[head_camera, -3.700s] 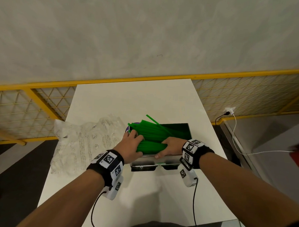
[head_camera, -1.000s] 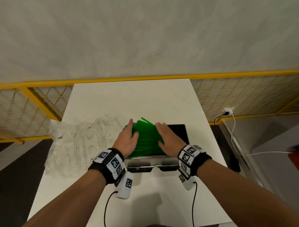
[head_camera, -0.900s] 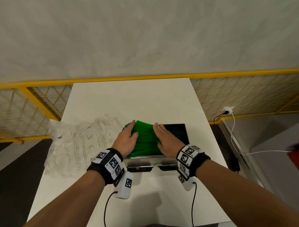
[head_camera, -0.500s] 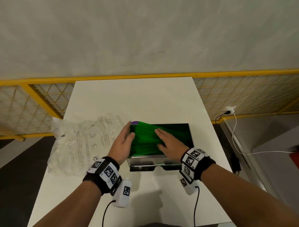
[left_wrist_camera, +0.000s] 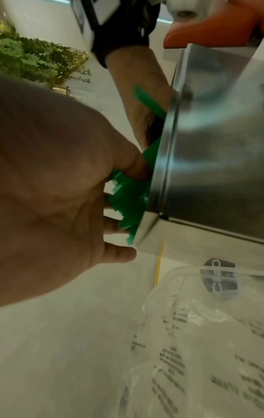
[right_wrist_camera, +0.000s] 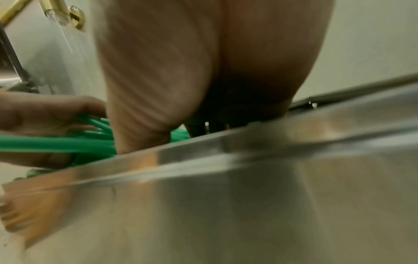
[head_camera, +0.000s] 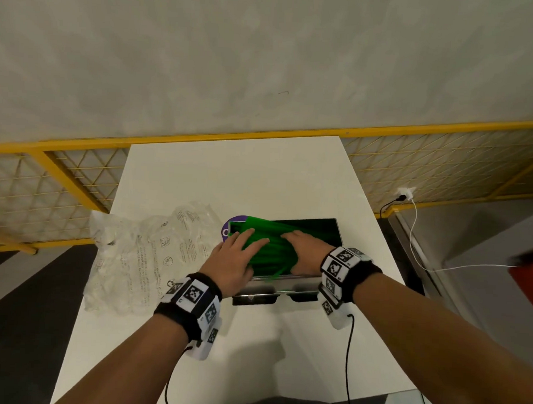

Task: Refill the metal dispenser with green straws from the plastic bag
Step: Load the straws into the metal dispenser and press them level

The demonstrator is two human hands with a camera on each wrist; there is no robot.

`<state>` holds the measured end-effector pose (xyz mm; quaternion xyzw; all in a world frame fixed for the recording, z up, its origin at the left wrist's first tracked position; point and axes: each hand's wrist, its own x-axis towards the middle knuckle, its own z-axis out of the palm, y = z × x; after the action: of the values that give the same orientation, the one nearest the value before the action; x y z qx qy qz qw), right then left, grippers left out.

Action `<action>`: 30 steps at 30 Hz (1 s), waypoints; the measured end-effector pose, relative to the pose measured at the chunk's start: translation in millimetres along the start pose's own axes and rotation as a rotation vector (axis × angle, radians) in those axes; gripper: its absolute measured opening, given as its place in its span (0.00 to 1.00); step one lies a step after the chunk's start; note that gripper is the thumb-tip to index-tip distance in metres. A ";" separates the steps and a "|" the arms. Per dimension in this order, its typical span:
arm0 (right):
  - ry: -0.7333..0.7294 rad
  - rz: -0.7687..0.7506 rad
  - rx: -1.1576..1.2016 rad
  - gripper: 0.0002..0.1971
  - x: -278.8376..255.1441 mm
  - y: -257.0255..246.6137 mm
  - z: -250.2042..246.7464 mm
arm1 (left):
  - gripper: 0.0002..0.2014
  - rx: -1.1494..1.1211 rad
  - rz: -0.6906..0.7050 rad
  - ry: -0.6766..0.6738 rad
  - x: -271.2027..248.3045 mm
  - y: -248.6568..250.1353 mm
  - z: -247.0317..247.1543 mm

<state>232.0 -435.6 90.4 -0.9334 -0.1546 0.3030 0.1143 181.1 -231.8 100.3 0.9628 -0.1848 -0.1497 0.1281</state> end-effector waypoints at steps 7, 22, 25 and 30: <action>0.031 0.083 -0.151 0.39 8.5 -10.4 3.7 | 0.39 -0.097 -0.063 -0.017 -4.4 9.8 -12.7; -0.010 0.069 0.043 0.42 -6.0 9.2 -12.7 | 0.40 0.420 -0.113 -0.157 32.8 34.1 -16.6; -0.048 0.102 0.037 0.40 -11.0 20.0 -7.2 | 0.36 0.425 -0.145 -0.169 35.9 37.3 -16.0; -0.021 0.121 0.047 0.30 -7.2 20.1 -0.7 | 0.34 0.464 -0.151 -0.188 40.5 40.6 -13.2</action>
<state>231.2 -456.9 88.5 -0.9349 -0.0918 0.3226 0.1161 208.5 -281.8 115.0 0.9594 -0.1527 -0.2013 -0.1256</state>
